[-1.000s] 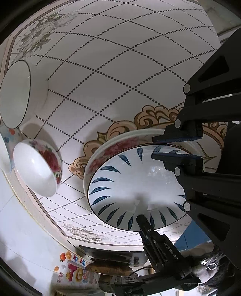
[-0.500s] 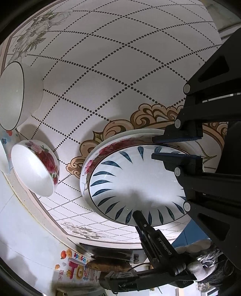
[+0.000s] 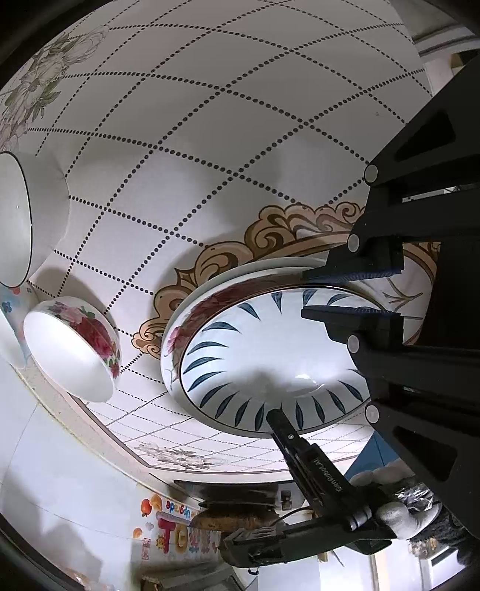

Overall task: Organize plates and bowls
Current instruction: 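Lower the three-plate stack onto the flower medallion and open both grippers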

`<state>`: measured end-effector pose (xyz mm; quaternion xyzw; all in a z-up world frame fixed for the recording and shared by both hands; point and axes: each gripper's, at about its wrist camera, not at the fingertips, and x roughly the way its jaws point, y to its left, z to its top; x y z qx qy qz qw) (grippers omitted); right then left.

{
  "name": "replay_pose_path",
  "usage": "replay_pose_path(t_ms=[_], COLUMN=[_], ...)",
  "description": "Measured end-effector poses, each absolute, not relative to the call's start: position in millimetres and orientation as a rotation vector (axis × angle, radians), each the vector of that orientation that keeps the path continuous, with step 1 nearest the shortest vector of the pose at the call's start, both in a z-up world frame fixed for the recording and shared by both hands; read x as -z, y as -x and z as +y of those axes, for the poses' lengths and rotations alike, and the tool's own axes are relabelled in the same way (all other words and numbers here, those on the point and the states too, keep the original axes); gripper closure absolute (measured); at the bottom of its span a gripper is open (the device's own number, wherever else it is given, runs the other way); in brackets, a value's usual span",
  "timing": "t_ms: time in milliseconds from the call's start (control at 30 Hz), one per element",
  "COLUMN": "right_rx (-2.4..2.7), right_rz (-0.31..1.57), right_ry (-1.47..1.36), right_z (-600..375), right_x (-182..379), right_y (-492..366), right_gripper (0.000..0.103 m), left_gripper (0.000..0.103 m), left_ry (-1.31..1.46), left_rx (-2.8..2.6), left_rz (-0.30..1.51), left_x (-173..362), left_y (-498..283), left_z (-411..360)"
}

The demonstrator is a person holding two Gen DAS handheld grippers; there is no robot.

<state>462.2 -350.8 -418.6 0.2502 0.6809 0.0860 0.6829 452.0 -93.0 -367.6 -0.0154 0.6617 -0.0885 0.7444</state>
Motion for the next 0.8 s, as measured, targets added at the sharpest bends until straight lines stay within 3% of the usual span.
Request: replay_pose_path(t_ms=[267,500,567,700,800], right_rx=[-0.169,-0.179,-0.170,-0.166,-0.166], right_rz=[1.473,1.381,1.352,1.308,1.277], right_ry=[-0.439,-0.371,-0.363,-0.354,-0.324], right_z=[-340,-317,-311,-298,-285], right_x=[392,331,312,275,245], right_y=[-456,-426,-415,-393,-374], right_gripper=[0.087,0.085,0.074,0.061,0.038], left_gripper=[0.082,0.082,0.082,0.080,0.076], left_ry=[0.000,0.012,0.019,-0.009,-0.009], left_rx=[0.182,0.243,0.254,0.263,0.271], left_rz=[1.394,1.303,1.281,1.244,1.216], left_x=[331,265,249,223,204], left_y=[-431,-401,-394,-374,-358], left_z=[-92,-86,-82,-77,-71])
